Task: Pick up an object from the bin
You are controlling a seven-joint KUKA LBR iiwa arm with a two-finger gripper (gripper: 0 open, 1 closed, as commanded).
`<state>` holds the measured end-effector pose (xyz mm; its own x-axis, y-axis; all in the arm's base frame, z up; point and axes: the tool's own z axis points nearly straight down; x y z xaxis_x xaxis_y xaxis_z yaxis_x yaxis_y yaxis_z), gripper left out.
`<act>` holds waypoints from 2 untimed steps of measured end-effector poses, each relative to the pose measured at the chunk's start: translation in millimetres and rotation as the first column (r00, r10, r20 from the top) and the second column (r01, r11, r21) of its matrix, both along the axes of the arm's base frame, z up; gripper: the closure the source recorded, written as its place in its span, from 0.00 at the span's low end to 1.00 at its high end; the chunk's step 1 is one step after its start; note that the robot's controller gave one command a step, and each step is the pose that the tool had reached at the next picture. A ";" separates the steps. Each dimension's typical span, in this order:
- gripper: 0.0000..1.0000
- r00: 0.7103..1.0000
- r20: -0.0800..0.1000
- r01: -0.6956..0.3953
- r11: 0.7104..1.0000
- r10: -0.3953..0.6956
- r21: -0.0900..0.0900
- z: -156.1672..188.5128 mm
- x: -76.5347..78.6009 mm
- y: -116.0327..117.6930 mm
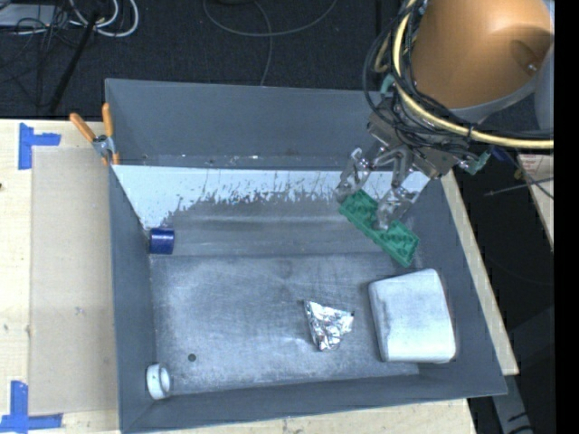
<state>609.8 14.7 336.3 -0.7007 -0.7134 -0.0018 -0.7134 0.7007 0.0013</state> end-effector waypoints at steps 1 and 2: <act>1.00 1.000 0.000 0.001 1.000 -0.001 0.000 0.0 0.0 0.0; 1.00 1.000 -0.012 -0.014 1.000 0.014 -0.001 -176.3 -67.1 -20.7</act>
Offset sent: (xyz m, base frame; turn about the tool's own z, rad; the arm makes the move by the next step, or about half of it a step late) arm 0.0000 0.0000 0.0000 0.0000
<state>542.6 -6.0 160.0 -0.6908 -0.7230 0.0074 -0.7229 0.6909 0.0095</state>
